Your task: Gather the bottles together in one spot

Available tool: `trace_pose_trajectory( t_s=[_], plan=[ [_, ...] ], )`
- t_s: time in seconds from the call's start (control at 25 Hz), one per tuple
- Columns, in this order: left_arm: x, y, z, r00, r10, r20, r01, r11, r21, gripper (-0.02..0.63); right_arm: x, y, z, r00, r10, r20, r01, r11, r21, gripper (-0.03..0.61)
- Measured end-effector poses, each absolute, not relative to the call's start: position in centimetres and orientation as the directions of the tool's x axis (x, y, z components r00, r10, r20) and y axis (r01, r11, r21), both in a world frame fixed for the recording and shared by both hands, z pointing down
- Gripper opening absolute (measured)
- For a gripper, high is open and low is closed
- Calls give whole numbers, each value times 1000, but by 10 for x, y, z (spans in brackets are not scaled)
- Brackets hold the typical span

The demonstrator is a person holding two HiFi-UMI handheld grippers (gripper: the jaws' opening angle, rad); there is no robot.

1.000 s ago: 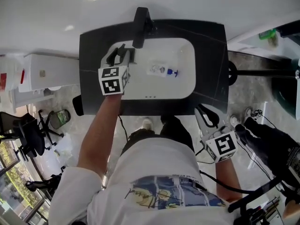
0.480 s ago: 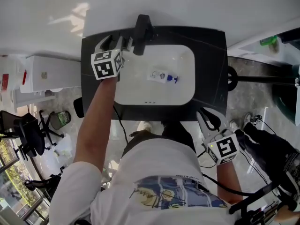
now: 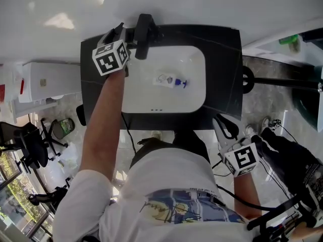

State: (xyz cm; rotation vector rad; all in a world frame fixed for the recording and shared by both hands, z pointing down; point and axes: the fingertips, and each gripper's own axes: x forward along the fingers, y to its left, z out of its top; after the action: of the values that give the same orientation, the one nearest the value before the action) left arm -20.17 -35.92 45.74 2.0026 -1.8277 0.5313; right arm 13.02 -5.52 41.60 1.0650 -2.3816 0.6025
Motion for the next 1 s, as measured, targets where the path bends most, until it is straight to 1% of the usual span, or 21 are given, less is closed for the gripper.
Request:
trace_pose_trajectory(
  t_s=[0.44, 0.68, 1.0],
  plan=[
    [-198, -363, 457, 80, -868, 490, -995, -97, -10, 164, 129, -56, 417, -601, -568, 562, -768, 605, -210, 51],
    [-190, -357, 452, 138, -870, 474, -988, -157, 0, 227, 125, -53, 416, -600, -573, 559, -770, 603, -209, 51],
    [-197, -324, 442, 165, -881, 442, -980, -196, -25, 222, 110, -40, 410, -598, -578, 555, -767, 613, -188, 51]
  ],
)
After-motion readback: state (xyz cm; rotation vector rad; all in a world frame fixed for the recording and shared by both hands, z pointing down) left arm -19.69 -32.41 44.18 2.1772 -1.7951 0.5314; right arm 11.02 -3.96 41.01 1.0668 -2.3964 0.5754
